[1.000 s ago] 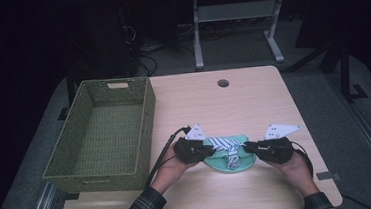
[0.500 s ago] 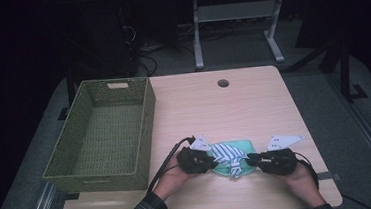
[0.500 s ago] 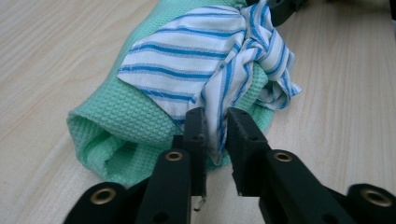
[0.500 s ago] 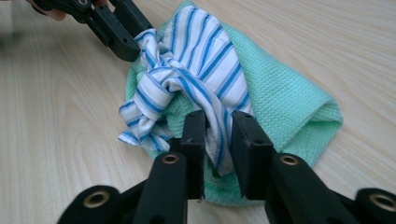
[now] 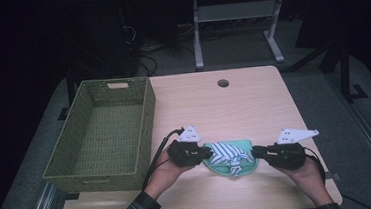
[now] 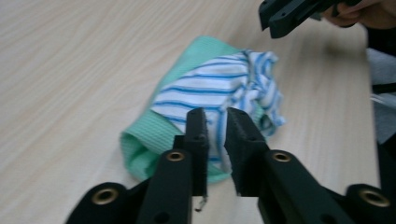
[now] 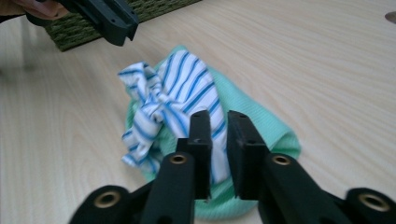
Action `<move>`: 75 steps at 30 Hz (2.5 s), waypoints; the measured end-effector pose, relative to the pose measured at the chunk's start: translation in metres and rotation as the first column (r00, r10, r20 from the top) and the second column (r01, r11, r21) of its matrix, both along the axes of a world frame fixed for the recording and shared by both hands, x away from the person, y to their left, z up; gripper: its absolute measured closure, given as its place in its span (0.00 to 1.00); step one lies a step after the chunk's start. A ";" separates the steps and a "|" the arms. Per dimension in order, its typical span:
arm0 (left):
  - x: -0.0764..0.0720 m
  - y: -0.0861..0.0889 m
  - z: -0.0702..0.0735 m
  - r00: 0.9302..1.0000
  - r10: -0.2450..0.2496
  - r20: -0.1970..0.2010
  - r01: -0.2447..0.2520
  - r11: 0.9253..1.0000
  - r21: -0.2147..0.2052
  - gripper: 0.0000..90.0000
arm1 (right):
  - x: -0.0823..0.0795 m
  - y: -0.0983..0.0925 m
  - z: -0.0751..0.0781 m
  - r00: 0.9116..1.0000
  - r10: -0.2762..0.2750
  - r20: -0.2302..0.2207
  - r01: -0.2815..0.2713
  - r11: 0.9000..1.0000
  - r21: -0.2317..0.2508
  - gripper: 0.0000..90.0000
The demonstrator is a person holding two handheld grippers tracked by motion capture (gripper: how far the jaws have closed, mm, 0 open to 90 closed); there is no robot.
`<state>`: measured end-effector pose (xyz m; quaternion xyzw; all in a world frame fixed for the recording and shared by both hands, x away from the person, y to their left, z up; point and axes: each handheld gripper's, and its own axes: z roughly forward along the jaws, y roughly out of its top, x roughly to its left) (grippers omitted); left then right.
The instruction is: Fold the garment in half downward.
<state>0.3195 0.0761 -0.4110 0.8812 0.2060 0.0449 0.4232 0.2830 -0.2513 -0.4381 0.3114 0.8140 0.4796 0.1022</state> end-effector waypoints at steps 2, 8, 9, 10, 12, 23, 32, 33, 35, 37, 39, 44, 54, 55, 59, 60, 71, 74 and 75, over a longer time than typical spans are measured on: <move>0.007 -0.004 0.000 1.000 0.019 -0.005 -0.019 1.000 0.004 0.94 | 0.006 0.003 0.001 1.000 0.003 0.001 -0.003 1.000 -0.002 0.95; 0.030 -0.013 -0.008 0.996 0.083 0.009 -0.084 0.996 0.043 0.95 | 0.019 0.017 -0.006 0.999 0.028 -0.024 -0.028 0.999 -0.019 0.98; 0.033 -0.014 -0.009 0.996 0.085 0.006 -0.085 0.995 0.046 0.95 | 0.020 0.018 -0.007 0.999 0.033 -0.027 -0.034 0.999 -0.019 0.98; 0.037 -0.015 -0.011 0.996 0.089 -0.003 -0.088 0.995 0.048 0.95 | 0.020 0.019 -0.008 0.999 0.041 -0.029 -0.042 0.999 -0.023 0.99; 0.040 -0.020 -0.015 0.996 0.086 -0.010 -0.085 0.995 0.051 0.95 | 0.018 0.022 -0.009 0.998 0.055 -0.035 -0.057 0.998 -0.033 0.99; 0.044 -0.031 -0.033 0.997 0.075 -0.029 -0.072 0.990 0.119 0.95 | 0.003 0.025 -0.020 0.992 0.096 -0.082 -0.100 0.994 -0.045 0.99; 0.049 -0.037 -0.048 0.996 0.074 -0.058 -0.066 0.988 0.141 0.98 | -0.011 0.040 -0.034 0.980 0.156 -0.127 -0.168 0.981 -0.091 1.00; 0.050 -0.038 -0.048 0.996 0.070 -0.053 -0.062 0.988 0.144 0.98 | -0.011 0.042 -0.035 0.978 0.163 -0.130 -0.176 0.980 -0.097 1.00; 0.051 -0.040 -0.049 0.997 0.069 -0.045 -0.061 0.987 0.148 0.99 | -0.012 0.044 -0.036 0.976 0.175 -0.132 -0.188 0.978 -0.094 1.00; 0.053 -0.041 -0.049 0.996 0.072 -0.048 -0.065 0.988 0.143 0.99 | -0.013 0.047 -0.036 0.974 0.181 -0.134 -0.195 0.976 -0.094 1.00; 0.055 -0.042 -0.049 0.996 0.073 -0.041 -0.067 0.988 0.142 0.98 | -0.013 0.048 -0.035 0.975 0.182 -0.131 -0.196 0.976 -0.098 1.00; 0.054 -0.037 -0.040 0.996 0.079 -0.034 -0.075 0.992 0.100 0.98 | -0.012 0.042 -0.026 0.984 0.156 -0.091 -0.163 0.984 -0.069 1.00; 0.021 -0.030 -0.012 1.000 0.006 -0.027 -0.004 0.999 0.051 0.98 | 0.003 0.014 -0.020 0.997 0.054 -0.058 -0.057 0.996 -0.063 1.00; 0.013 -0.030 -0.011 1.000 -0.010 -0.028 0.012 0.998 0.060 0.98 | 0.004 0.012 -0.021 0.997 0.047 -0.060 -0.051 0.997 -0.066 1.00; -0.003 -0.027 -0.015 0.999 -0.023 -0.029 0.025 0.997 0.074 0.98 | 0.009 0.009 -0.026 0.997 0.032 -0.075 -0.038 0.996 -0.080 1.00; -0.006 -0.025 -0.017 0.999 -0.030 -0.032 0.032 0.996 0.085 0.98 | 0.010 0.009 -0.027 0.997 0.030 -0.076 -0.037 0.995 -0.088 1.00; -0.017 -0.033 -0.045 0.995 -0.066 -0.075 0.078 0.983 0.169 0.98 | 0.014 0.007 -0.039 0.993 0.005 -0.121 -0.021 0.991 -0.130 1.00; -0.014 -0.034 -0.045 0.996 -0.069 -0.051 0.078 0.980 0.184 0.98 | 0.013 0.007 -0.038 0.993 0.000 -0.121 -0.017 0.990 -0.139 1.00; -0.012 -0.034 -0.045 0.997 -0.066 -0.037 0.072 0.979 0.190 0.98 | 0.012 0.006 -0.038 0.993 0.004 -0.116 -0.021 0.990 -0.142 1.00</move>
